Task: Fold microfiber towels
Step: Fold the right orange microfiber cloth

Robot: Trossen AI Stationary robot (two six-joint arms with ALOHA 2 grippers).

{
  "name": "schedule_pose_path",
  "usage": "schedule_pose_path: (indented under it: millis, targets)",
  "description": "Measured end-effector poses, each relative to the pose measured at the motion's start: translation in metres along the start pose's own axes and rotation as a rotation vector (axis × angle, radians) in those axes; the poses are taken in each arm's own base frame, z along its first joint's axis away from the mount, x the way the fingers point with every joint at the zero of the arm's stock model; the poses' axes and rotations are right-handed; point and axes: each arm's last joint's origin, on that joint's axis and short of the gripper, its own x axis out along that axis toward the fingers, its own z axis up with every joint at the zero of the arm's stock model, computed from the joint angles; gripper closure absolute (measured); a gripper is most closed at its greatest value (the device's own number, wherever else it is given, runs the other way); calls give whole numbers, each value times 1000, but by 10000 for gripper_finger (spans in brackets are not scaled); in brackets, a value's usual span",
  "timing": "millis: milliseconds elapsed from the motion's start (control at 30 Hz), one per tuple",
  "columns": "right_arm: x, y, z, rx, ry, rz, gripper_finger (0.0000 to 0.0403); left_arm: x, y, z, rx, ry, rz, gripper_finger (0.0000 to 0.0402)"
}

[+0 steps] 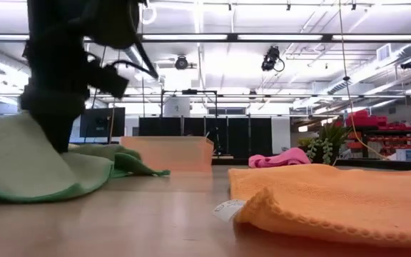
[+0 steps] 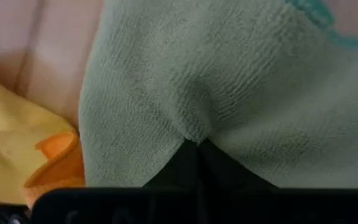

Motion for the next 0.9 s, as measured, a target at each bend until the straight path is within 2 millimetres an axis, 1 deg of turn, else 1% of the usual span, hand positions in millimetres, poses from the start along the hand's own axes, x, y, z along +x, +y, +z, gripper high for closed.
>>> schedule_pose_path:
  millis: [100,167,233,300,400,467,533,633,767,900]
  targets:
    - [0,0,0,0,0,0,400,-16,14,5,-68,-67,-87,362]
    - [0,0,0,-1,0,0,400,-35,16,12,-67,-160,-198,345]
    - [0,0,0,-3,0,1,400,-55,16,20,-53,-256,-298,326]
    - [0,0,0,-7,0,1,400,-72,15,30,-33,-351,-357,305]
    - [0,0,0,-7,0,3,400,-98,11,46,18,-514,-387,274]
    - [0,0,0,-7,0,4,400,-109,4,61,91,-631,-410,252]
    - [0,0,0,-7,0,4,400,-112,-5,78,169,-710,-406,232]
    - [0,0,0,-6,0,5,400,-108,-17,111,257,-767,-392,208]
    - [0,1,0,-4,-1,10,400,-87,-27,160,369,-763,-330,193]
    - [0,2,0,-4,-14,22,400,-67,-28,209,429,-777,-258,195]
